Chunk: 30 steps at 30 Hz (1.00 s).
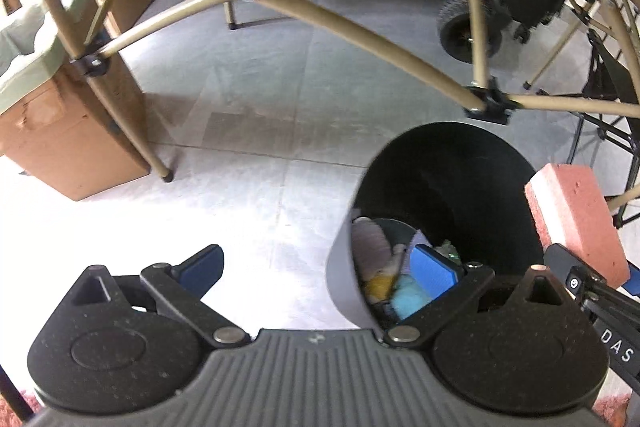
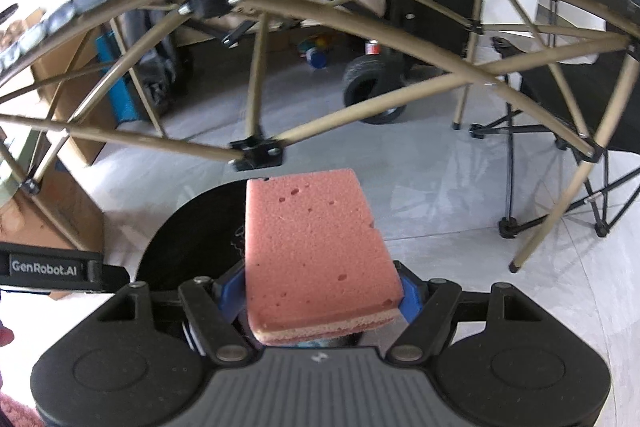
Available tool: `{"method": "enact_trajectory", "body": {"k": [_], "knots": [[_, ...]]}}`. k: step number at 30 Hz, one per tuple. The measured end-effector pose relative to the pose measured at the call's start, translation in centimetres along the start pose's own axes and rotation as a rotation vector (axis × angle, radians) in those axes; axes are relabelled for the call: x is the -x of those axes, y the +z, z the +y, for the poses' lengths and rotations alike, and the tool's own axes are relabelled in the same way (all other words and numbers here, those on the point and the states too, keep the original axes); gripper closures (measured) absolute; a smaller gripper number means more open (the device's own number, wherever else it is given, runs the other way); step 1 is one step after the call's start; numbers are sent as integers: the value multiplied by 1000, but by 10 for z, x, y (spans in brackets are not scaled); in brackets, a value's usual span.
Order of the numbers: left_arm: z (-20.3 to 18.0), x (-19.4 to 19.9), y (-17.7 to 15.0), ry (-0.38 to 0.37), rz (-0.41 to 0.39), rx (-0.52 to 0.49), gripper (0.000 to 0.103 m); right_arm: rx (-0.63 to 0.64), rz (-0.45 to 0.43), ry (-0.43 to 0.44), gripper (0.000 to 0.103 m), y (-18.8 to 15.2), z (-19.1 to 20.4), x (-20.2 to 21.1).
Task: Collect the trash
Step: 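Move the right tool over the bin and release the pink sponge inside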
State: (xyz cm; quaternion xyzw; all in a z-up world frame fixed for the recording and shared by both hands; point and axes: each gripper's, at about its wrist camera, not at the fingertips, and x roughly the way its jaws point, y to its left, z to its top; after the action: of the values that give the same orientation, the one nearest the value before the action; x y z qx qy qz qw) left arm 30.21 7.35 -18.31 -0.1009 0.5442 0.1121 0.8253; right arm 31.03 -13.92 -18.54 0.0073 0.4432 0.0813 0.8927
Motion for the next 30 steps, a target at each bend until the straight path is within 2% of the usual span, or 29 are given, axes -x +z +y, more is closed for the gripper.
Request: {"method": "enact_trajectory", "body": {"k": [15,30], "knots": [[57,3,-4,37,5,80,2,87,108,40,31,-4,63,-33],[73,-4,-5,61,26,102,2,87,215,-2,31,-10,75,-69]]}}
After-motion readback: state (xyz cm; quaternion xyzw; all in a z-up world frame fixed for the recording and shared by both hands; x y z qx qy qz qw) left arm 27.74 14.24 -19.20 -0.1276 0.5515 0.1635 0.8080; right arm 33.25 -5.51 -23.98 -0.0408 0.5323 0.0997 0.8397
